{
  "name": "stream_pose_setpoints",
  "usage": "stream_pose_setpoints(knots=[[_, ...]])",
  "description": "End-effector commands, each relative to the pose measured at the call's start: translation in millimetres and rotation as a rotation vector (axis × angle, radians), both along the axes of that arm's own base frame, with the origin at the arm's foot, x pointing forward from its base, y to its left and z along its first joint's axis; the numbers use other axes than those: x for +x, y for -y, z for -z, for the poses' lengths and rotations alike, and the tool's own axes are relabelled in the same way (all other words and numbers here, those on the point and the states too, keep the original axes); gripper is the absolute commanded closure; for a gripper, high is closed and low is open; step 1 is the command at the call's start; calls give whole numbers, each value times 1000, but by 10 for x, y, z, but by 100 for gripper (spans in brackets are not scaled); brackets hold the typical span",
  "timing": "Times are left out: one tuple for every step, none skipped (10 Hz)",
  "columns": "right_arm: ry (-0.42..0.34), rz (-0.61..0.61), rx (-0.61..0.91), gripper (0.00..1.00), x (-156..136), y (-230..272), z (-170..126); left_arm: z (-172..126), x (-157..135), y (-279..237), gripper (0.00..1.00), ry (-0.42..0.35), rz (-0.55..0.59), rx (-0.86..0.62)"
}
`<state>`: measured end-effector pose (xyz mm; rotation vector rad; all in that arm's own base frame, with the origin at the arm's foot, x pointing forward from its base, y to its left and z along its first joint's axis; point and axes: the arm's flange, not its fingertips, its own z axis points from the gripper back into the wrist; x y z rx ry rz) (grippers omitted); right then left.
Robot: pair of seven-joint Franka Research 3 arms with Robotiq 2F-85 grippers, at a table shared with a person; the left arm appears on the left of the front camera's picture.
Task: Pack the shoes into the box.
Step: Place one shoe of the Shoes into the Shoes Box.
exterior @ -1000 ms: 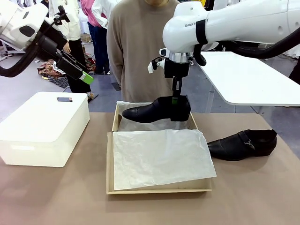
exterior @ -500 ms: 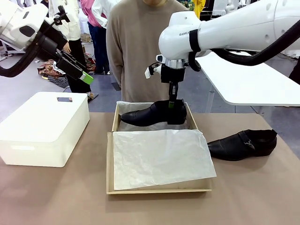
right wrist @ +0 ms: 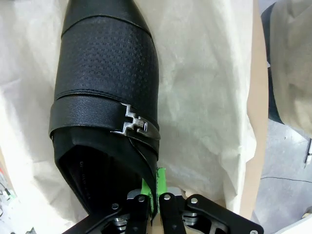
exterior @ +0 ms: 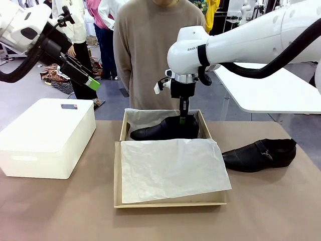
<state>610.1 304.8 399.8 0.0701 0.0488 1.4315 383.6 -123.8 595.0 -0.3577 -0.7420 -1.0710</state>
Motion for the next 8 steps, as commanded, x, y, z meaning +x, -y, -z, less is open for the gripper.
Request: stream_pose_setpoints(knots=[[36, -11, -29, 100, 80, -58, 34, 5, 10, -11, 0, -3, 12, -18], [36, -8, -31, 100, 94, -60, 79, 5, 10, -11, 0, -3, 12, -18], [43, 3, -31, 100, 106, -58, 107, 5, 10, -11, 0, -3, 12, -18], [42, 3, -28, 100, 113, -54, 117, 5, 10, -11, 0, -3, 12, -18], [40, 2, -24, 100, 119, -48, 116, 5, 10, -11, 0, -3, 12, -18], [16, -2, -12, 100, 124, -43, 119, 5, 10, -11, 0, -3, 12, -18], [-9, -7, -4, 82, 119, -39, 117, 5, 10, -11, 0, -3, 12, -18], [-19, -2, -6, 63, 117, -27, 99, 5, 10, -11, 0, -3, 12, -18]])
